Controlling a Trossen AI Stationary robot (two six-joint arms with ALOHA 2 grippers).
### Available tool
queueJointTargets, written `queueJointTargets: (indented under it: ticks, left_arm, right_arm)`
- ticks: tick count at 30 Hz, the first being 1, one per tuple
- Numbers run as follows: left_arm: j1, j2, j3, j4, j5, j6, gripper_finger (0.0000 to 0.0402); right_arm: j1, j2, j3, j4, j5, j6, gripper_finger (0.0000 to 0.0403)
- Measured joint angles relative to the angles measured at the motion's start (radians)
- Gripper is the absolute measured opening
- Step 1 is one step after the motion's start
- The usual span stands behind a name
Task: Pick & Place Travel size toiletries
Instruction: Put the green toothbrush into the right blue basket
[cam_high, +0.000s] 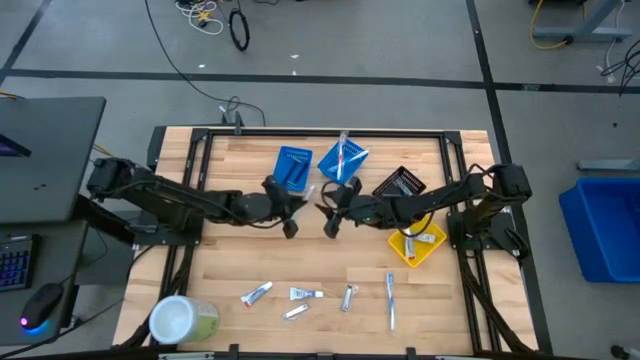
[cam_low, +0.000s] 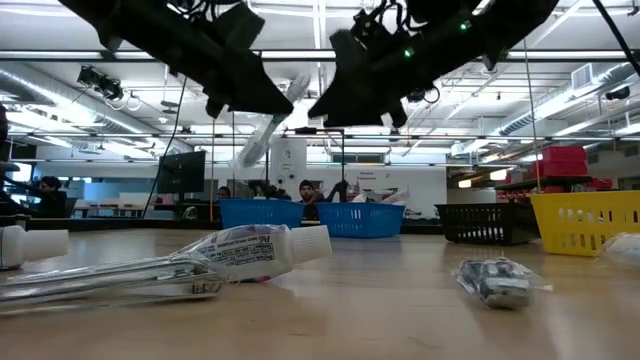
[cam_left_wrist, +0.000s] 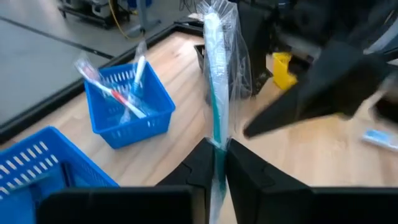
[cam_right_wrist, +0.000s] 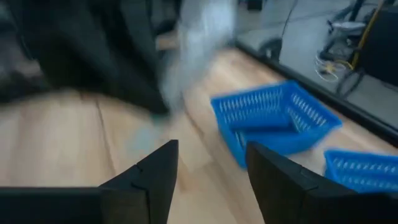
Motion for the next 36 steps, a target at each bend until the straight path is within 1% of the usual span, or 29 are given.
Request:
queueJointTargets:
  ticks: [2, 4, 7, 9, 10, 15, 19, 21, 25, 29, 31, 36]
  left_arm:
    - [0.001, 0.012, -0.001, -0.011, -0.024, 0.018, 0.0035]
    - [0.001, 0.035, 0.001, 0.031, -0.030, 0.029, 0.0032]
    - [0.001, 0.052, -0.001, 0.024, -0.030, 0.040, 0.0033]
    - [0.001, 0.066, 0.001, 0.028, -0.030, 0.037, 0.0038]
    - [0.001, 0.066, -0.001, 0.022, -0.031, 0.037, 0.0039]
    - [0.001, 0.064, 0.000, 0.095, -0.023, 0.051, 0.0035]
    - [0.004, 0.064, 0.000, 0.133, -0.023, 0.089, 0.0033]
    - [0.010, 0.064, 0.000, 0.133, -0.023, 0.098, 0.0037]
    - [0.023, 0.064, 0.000, 0.133, -0.023, 0.097, 0.0042]
    - [0.034, 0.064, 0.000, 0.134, -0.010, 0.104, 0.0044]
    - [0.038, 0.064, 0.000, 0.133, -0.004, 0.116, 0.0045]
    - [0.038, 0.064, 0.000, 0.126, -0.022, 0.115, 0.0064]
  right_arm:
    - [-0.007, -0.004, 0.000, 0.051, -0.001, 0.007, 0.0195]
    - [-0.016, -0.004, 0.000, 0.101, -0.016, 0.007, 0.0196]
    - [-0.037, -0.004, 0.000, 0.131, -0.123, 0.011, 0.0202]
    - [-0.048, -0.004, 0.000, 0.137, -0.167, 0.024, 0.0207]
    - [-0.055, -0.004, 0.000, 0.148, -0.172, 0.032, 0.0208]
    - [-0.087, 0.002, 0.000, 0.150, -0.181, 0.051, 0.0206]
    - [-0.103, 0.002, 0.000, 0.180, -0.189, 0.048, 0.0175]
    - [-0.111, 0.002, 0.000, 0.186, -0.209, 0.047, 0.0150]
    - [-0.128, 0.002, 0.000, 0.198, -0.284, 0.046, 0.0092]
    - [-0.136, 0.002, 0.000, 0.203, -0.298, 0.044, 0.0041]
    - [-0.139, 0.002, 0.000, 0.202, -0.304, 0.034, 0.0031]
    - [-0.143, 0.002, 0.001, 0.179, -0.292, 0.029, 0.0034]
